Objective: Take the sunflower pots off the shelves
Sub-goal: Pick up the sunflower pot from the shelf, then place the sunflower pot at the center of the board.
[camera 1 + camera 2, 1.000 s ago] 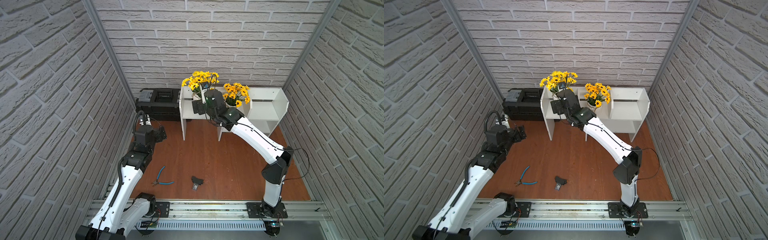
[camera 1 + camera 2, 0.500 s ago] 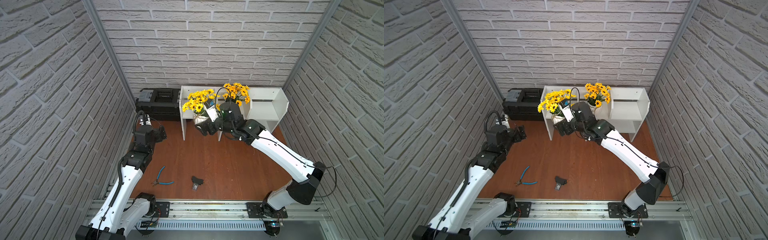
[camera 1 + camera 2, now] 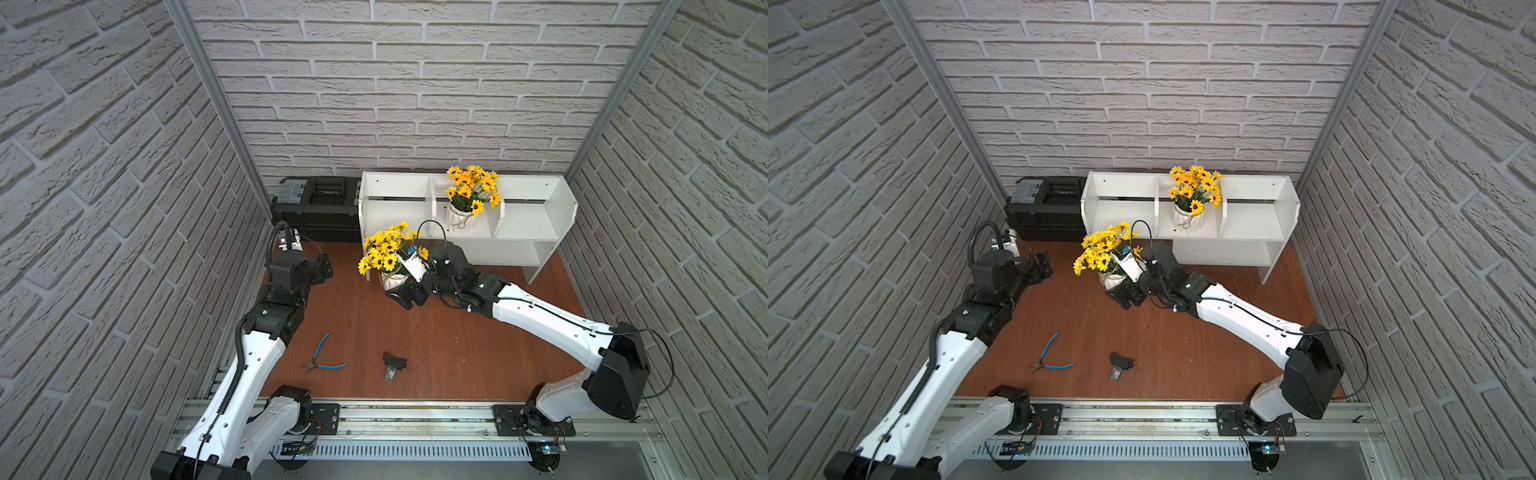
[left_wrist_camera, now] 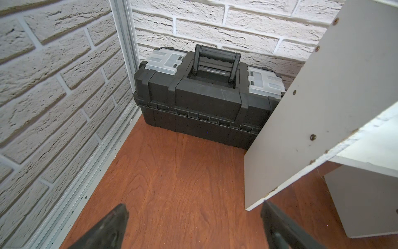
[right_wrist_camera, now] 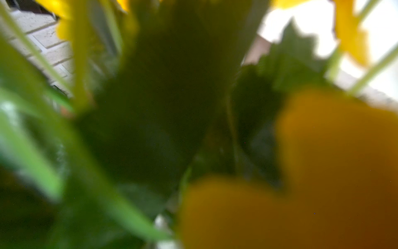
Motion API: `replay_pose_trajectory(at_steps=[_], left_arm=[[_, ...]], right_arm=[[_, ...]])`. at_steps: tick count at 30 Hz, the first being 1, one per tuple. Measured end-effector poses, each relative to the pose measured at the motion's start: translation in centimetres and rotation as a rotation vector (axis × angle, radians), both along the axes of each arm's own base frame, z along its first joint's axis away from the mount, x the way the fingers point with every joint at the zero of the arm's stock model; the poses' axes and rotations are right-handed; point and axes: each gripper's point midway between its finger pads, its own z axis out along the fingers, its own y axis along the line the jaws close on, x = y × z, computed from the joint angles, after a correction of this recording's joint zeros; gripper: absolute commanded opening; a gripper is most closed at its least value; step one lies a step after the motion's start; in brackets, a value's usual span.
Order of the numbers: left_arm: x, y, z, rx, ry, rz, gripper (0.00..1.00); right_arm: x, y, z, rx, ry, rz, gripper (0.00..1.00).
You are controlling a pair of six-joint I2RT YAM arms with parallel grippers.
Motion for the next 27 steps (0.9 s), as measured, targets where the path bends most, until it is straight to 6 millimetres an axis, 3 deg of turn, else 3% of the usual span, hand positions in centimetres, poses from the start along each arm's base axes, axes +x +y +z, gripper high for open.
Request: replay_pose_trajectory(at_steps=[5, 15, 27], left_arm=[[0.0, 0.0, 0.0, 0.0, 0.0, 0.0, 0.98], [0.0, 0.0, -0.1, 0.0, -0.004, 0.002, 0.98], [-0.1, 0.1, 0.1, -0.002, -0.019, 0.002, 0.98]], right_arm=[[1.3, 1.7, -2.1, 0.011, -0.048, -0.006, 0.22], [2.8, 4.4, -10.7, -0.051, -0.044, -0.027, 0.23], [2.4, 5.2, -16.0, -0.078, -0.075, -0.059, 0.23]])
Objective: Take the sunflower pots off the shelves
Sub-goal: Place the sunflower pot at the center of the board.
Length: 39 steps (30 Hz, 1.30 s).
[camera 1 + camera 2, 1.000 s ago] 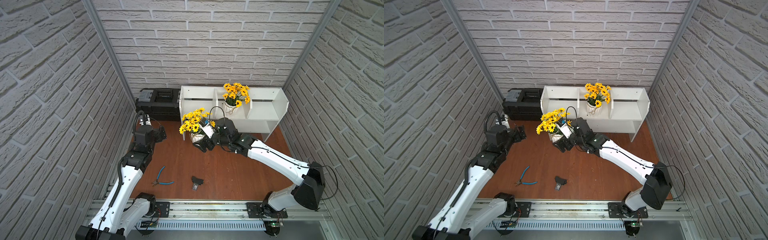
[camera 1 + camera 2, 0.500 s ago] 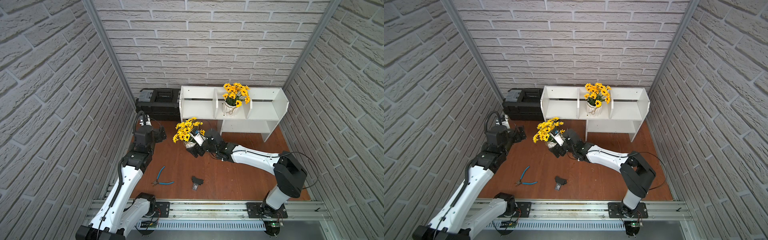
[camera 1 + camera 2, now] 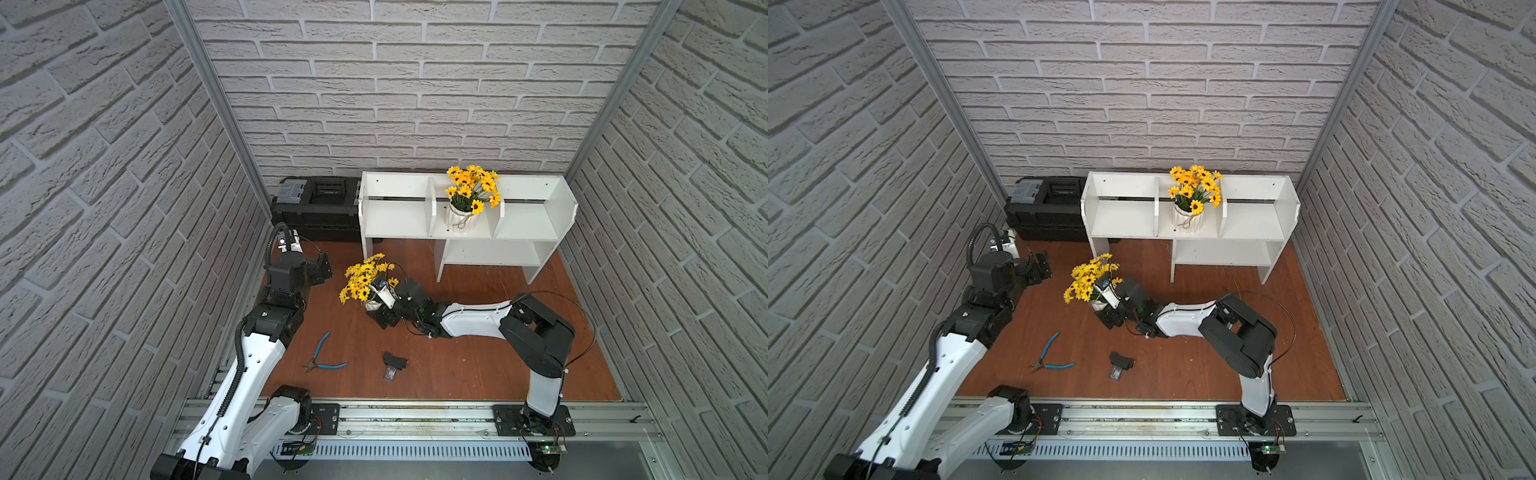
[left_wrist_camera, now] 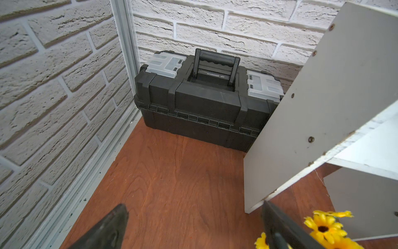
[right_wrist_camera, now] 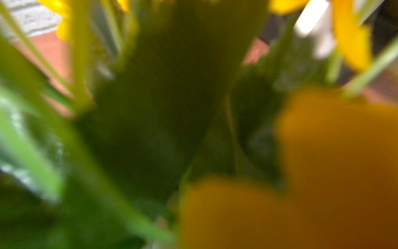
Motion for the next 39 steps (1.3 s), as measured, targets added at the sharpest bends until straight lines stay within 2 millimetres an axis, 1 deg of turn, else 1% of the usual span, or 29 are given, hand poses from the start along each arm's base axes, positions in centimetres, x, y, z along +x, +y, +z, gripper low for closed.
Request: replay_pose_trajectory(at_steps=[4, 7, 11, 14, 16, 19, 21, 24, 26, 27, 33, 39], left_arm=[[0.0, 0.0, 0.0, 0.0, -0.001, 0.0, 0.98], [0.1, 0.0, -0.1, -0.001, -0.003, 0.0, 0.98], [0.1, 0.0, -0.3, 0.0, -0.001, 0.0, 0.98], [0.0, 0.0, -0.2, -0.001, -0.004, -0.001, 0.98], [-0.1, 0.0, 0.0, -0.002, -0.011, -0.001, 0.98], [-0.3, 0.0, 0.2, -0.004, -0.02, -0.001, 0.98], [-0.4, 0.0, 0.4, -0.005, -0.024, -0.001, 0.98], [-0.4, 0.0, 0.4, -0.006, -0.026, -0.004, 0.98], [-0.4, -0.1, 0.4, -0.006, -0.026, -0.006, 0.98], [-0.4, -0.1, 0.4, -0.006, -0.026, -0.006, 0.98], [-0.4, -0.1, 0.4, -0.006, -0.026, -0.006, 0.98], [-0.4, -0.1, 0.4, -0.006, -0.026, -0.006, 0.98]], right_arm=[[-0.6, -1.6, -2.1, -0.038, 0.012, -0.039, 0.23], [-0.9, -2.8, -3.4, -0.062, 0.022, -0.075, 0.23], [-0.8, -3.3, -3.6, -0.045, 0.017, -0.105, 0.25], [-0.5, -3.3, -3.7, -0.031, 0.015, -0.126, 0.3], [-0.3, -3.2, -3.8, -0.016, 0.013, -0.139, 0.38], [0.3, -2.8, -3.9, 0.003, 0.007, -0.156, 0.6], [0.5, -2.6, -3.9, 0.017, 0.004, -0.164, 0.69], [0.6, -2.6, -3.9, 0.025, 0.007, -0.171, 0.78], [0.5, -2.6, -3.9, 0.029, 0.01, -0.173, 0.99], [0.5, -2.6, -3.9, 0.03, 0.013, -0.175, 1.0], [0.1, -2.7, -4.3, 0.011, 0.02, -0.177, 1.0], [-0.7, -2.6, -4.0, -0.014, 0.019, -0.17, 1.0]])
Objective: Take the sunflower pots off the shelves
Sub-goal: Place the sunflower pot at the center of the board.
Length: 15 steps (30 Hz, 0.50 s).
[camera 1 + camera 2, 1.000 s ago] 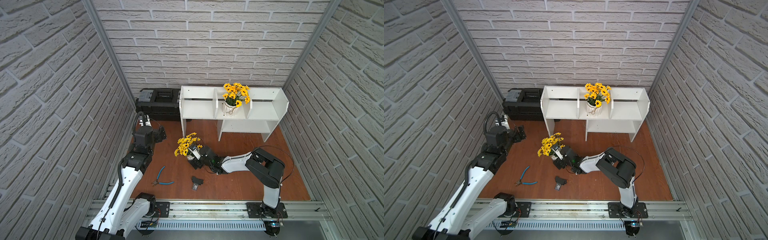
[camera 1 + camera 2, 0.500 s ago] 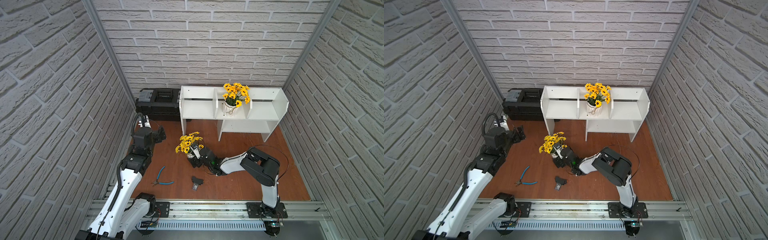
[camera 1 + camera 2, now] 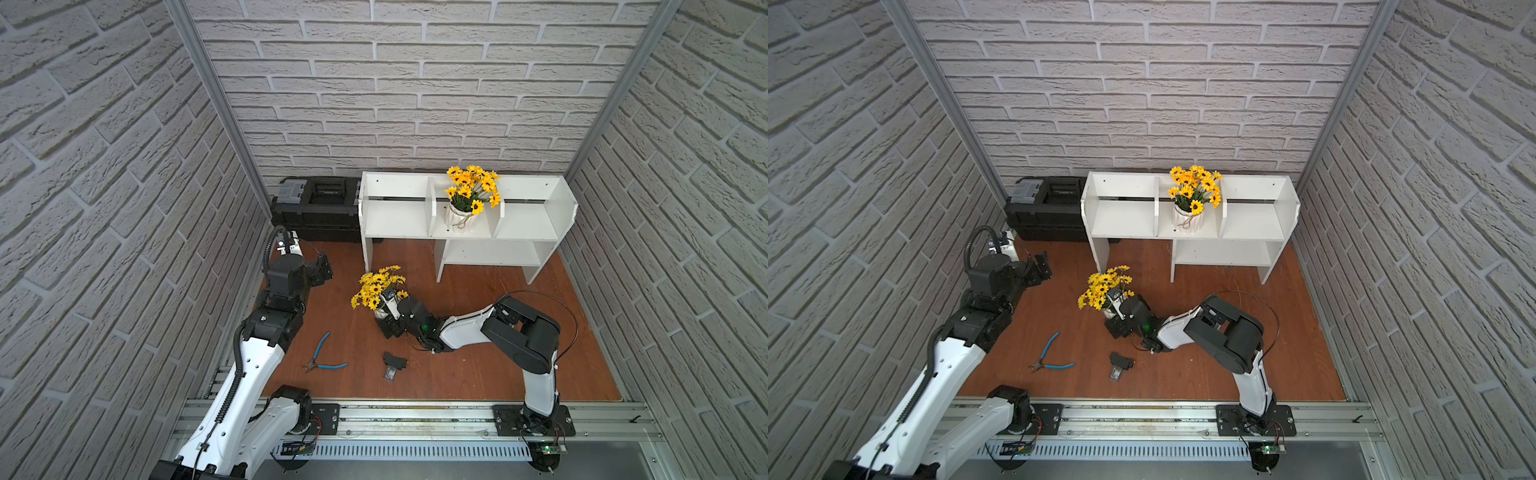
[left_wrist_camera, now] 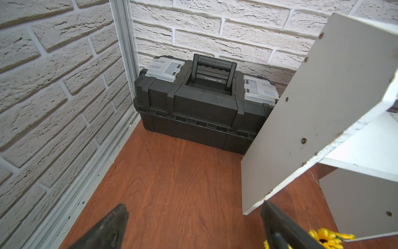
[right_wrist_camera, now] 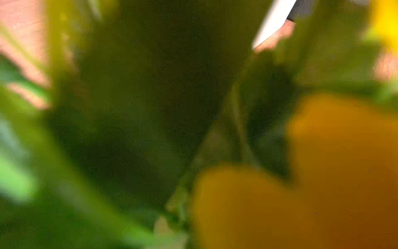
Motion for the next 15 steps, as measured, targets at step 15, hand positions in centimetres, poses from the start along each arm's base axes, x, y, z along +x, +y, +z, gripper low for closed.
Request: replay_pose_trajectory(at_steps=[15], left_arm=[[-0.2, -0.2, 0.3, -0.002, -0.009, -0.007, 0.98]], right_arm=[[-1.2, 0.5, 6.7, 0.044, -0.096, 0.016, 1.0]])
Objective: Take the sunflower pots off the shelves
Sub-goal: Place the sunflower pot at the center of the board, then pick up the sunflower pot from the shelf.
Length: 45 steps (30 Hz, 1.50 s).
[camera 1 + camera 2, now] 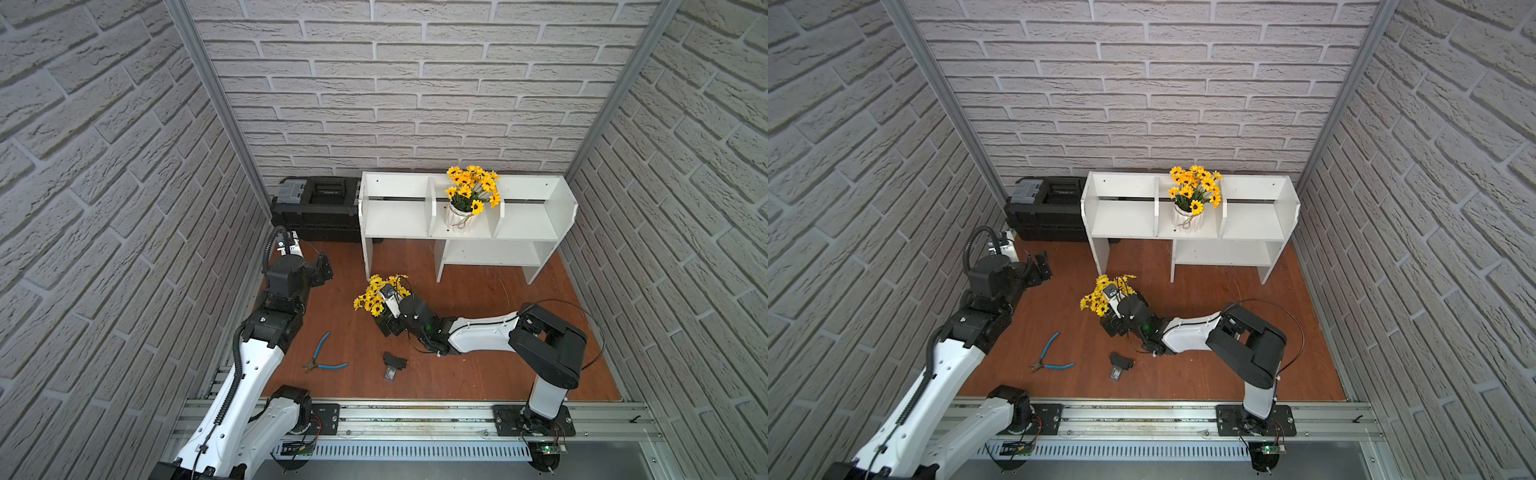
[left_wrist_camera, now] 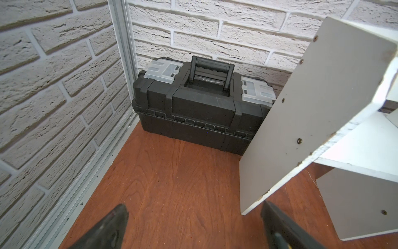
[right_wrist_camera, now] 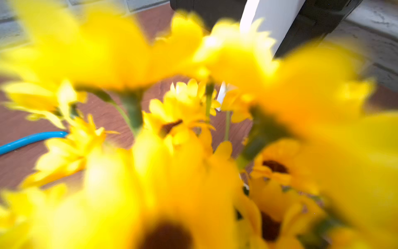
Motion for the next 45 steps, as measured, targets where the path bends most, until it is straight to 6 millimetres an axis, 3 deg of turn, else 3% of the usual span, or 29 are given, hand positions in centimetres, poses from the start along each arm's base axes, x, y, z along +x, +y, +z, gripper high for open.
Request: replay_pose_trajectory(at_steps=[4, 7, 15, 20, 25, 29, 34, 45], left_arm=[[0.0, -0.2, -0.1, 0.001, 0.004, -0.005, 0.98], [0.1, -0.4, 0.0, 0.003, 0.016, -0.015, 0.98], [0.0, -1.6, 3.1, 0.0, -0.018, -0.07, 0.98], [0.3, -3.7, 4.7, -0.007, -0.03, -0.138, 0.98], [0.9, -7.4, 5.8, 0.002, -0.021, -0.25, 0.98], [1.3, -11.6, 6.7, 0.027, -0.016, -0.362, 0.98], [1.5, -16.3, 7.2, 0.065, -0.011, -0.468, 0.98], [1.6, -26.0, 6.4, 0.12, 0.01, -0.641, 0.98]], right_arm=[[-0.7, -0.4, 2.2, 0.001, -0.015, 0.013, 1.0], [-1.2, -0.9, 5.1, 0.011, -0.027, 0.018, 1.0], [-1.4, -3.2, 17.9, 0.069, -0.142, -0.033, 1.0], [-0.9, -6.1, 23.5, 0.064, -0.196, -0.123, 1.0], [1.0, -10.6, 26.1, -0.002, -0.233, -0.288, 1.0], [2.9, -15.3, 27.7, -0.046, -0.253, -0.447, 1.0], [4.6, -21.3, 31.9, -0.037, -0.312, -0.659, 1.0], [3.6, -29.5, 40.2, 0.059, -0.413, -0.932, 1.0]])
